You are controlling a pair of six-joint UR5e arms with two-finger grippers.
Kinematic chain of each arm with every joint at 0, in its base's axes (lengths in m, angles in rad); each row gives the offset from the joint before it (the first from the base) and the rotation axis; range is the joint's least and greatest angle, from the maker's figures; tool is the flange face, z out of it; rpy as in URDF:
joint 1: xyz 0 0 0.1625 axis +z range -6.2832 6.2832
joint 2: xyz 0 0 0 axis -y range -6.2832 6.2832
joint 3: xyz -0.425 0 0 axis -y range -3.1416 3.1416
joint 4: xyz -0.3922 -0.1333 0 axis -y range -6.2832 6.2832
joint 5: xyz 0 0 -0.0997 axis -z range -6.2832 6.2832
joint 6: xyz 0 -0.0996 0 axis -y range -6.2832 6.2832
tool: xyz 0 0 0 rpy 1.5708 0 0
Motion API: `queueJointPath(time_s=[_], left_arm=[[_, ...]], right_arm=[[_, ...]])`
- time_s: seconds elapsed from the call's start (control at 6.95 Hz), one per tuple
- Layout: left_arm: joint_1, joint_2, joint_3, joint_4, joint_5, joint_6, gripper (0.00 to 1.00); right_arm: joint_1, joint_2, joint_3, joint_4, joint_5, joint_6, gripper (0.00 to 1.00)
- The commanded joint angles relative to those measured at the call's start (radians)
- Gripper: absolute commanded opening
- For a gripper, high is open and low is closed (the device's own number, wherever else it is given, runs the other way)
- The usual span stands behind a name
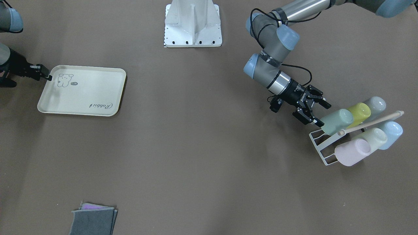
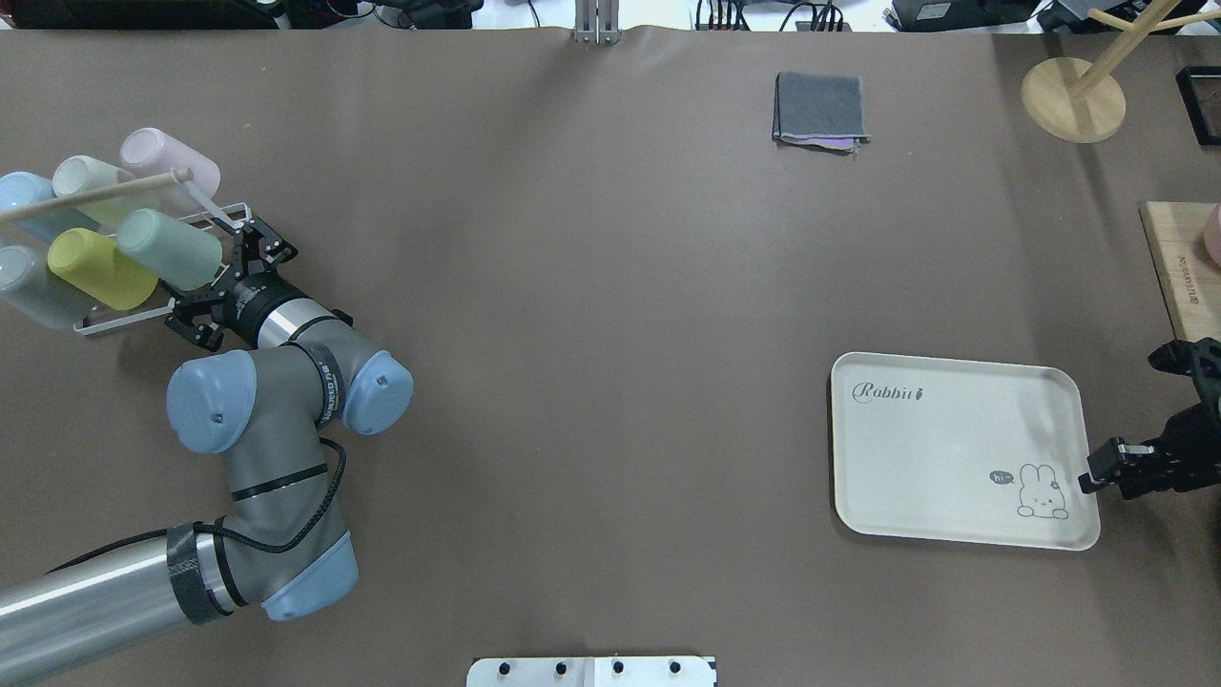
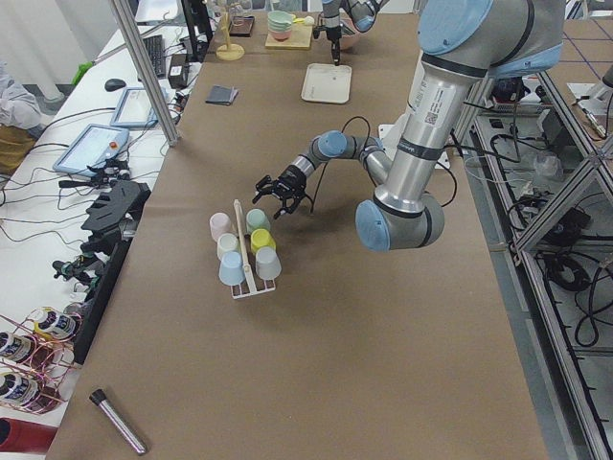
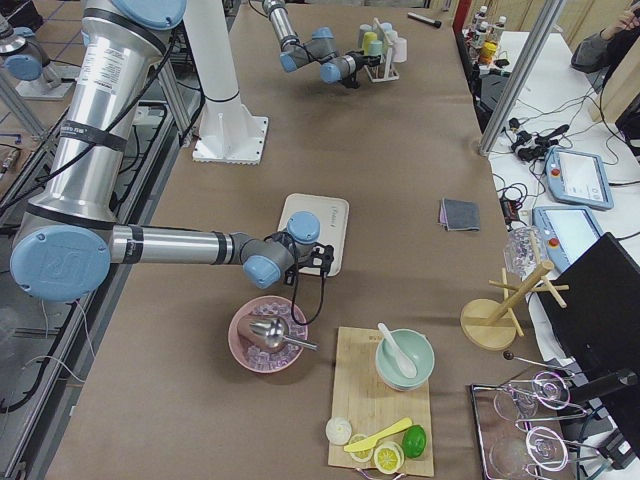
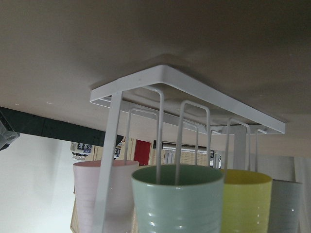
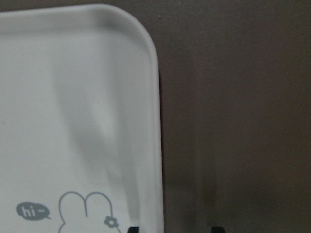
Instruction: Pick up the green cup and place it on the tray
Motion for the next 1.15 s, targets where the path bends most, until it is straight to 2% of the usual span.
queueJointPath(time_s=[0.0,0.14,0.29,0.58,0.72,0.86,1.01], left_arm=[[-0.001,0.033,0.005,-0.026,0.025,-0.002,0.94],[0.0,0.053,0.016,-0.049,0.025,-0.007,0.94],[0.0,0.079,0.019,-0.084,0.027,-0.005,0.94],[-0.006,0.044,0.073,-0.084,0.085,-0.007,0.95],[-0.009,0.042,0.068,-0.078,0.111,-0.005,0.95],[-0.011,0.035,0.058,-0.069,0.111,-0.001,0.95],[-0.009,0.032,0.055,-0.049,0.113,-0.002,0.95]], right_arm=[[-0.001,0.013,-0.009,-0.006,-0.001,0.0,0.3],[-0.004,0.013,-0.009,-0.006,-0.002,0.0,0.25],[-0.009,0.016,-0.009,-0.011,-0.01,0.0,0.25],[-0.013,0.019,-0.01,-0.012,-0.02,0.0,0.25],[-0.015,0.019,-0.01,-0.012,-0.024,0.0,0.25],[-0.013,0.019,-0.007,-0.012,-0.022,0.0,0.06],[-0.004,0.019,0.0,-0.012,-0.014,0.0,0.0]])
